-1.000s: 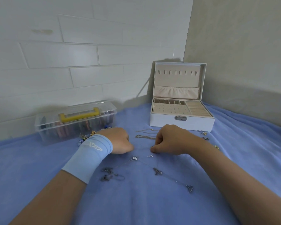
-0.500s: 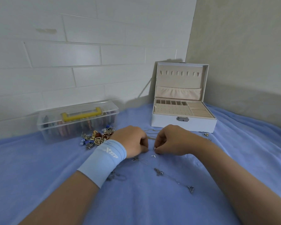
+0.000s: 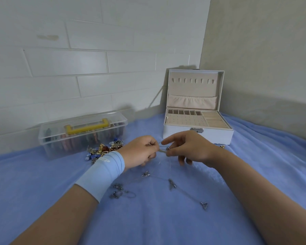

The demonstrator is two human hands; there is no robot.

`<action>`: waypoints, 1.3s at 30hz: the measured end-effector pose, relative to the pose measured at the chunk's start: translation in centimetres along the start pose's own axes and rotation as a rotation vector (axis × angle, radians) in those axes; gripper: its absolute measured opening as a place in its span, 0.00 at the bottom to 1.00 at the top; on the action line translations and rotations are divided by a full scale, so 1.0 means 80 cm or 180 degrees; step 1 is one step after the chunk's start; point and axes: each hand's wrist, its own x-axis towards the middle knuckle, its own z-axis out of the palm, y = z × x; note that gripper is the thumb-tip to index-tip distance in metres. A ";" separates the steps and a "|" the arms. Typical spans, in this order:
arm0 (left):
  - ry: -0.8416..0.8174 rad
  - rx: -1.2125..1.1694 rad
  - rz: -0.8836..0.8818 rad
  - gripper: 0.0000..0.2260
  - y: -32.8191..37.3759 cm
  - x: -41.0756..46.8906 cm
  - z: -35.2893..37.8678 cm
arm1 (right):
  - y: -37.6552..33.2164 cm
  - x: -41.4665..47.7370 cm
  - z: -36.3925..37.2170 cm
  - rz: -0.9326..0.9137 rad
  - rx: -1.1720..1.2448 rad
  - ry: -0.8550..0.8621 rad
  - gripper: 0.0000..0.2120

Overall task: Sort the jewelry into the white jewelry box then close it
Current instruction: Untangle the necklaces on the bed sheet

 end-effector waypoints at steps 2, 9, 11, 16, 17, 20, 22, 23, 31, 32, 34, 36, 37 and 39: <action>-0.0038 -0.0024 -0.0046 0.05 0.001 0.001 -0.001 | 0.000 0.001 -0.001 0.0005 0.0031 0.0049 0.08; 0.0190 0.0385 0.0303 0.08 -0.004 0.004 -0.003 | 0.001 0.000 0.001 -0.0008 0.0366 -0.0099 0.06; 0.0150 0.0098 0.0227 0.08 -0.005 0.004 -0.003 | 0.003 0.002 0.004 0.0004 0.0642 -0.0167 0.08; 0.0175 -0.0401 0.0230 0.08 -0.007 0.004 0.001 | 0.010 0.008 0.006 0.0144 0.1262 -0.0232 0.10; 0.0174 -0.0464 0.0220 0.08 -0.006 0.004 0.001 | 0.010 0.009 0.006 0.0165 0.1341 -0.0254 0.10; 0.0139 -0.0567 0.0167 0.08 -0.005 0.003 -0.002 | 0.012 0.010 0.003 0.0184 0.1392 -0.0300 0.10; 0.0151 -0.0565 0.0152 0.08 -0.006 0.003 -0.004 | 0.011 0.010 0.001 0.0198 0.1365 -0.0322 0.11; 0.0165 -0.0567 0.0144 0.08 -0.006 0.003 -0.005 | 0.011 0.010 0.001 0.0204 0.1367 -0.0330 0.10; 0.0114 -0.0828 -0.0113 0.09 -0.006 0.005 -0.013 | 0.011 0.007 -0.002 0.0291 0.1527 -0.0405 0.08; 0.0143 -0.0836 -0.0114 0.09 -0.007 0.006 -0.013 | 0.010 0.007 -0.001 0.0306 0.1559 -0.0429 0.08; 0.0241 -0.0819 -0.0075 0.08 -0.010 0.008 -0.013 | 0.009 0.006 0.000 0.0319 0.1626 -0.0471 0.08; 0.0347 -0.0689 0.0005 0.08 -0.012 0.009 -0.014 | 0.009 0.005 0.001 0.0332 0.1568 -0.0477 0.08; 0.0401 -0.0566 0.0053 0.08 -0.014 0.010 -0.013 | 0.009 0.005 0.000 0.0337 0.1487 -0.0462 0.08; 0.0515 -0.0278 0.0133 0.09 -0.017 0.012 -0.012 | 0.009 0.005 -0.001 0.0336 0.1302 -0.0408 0.10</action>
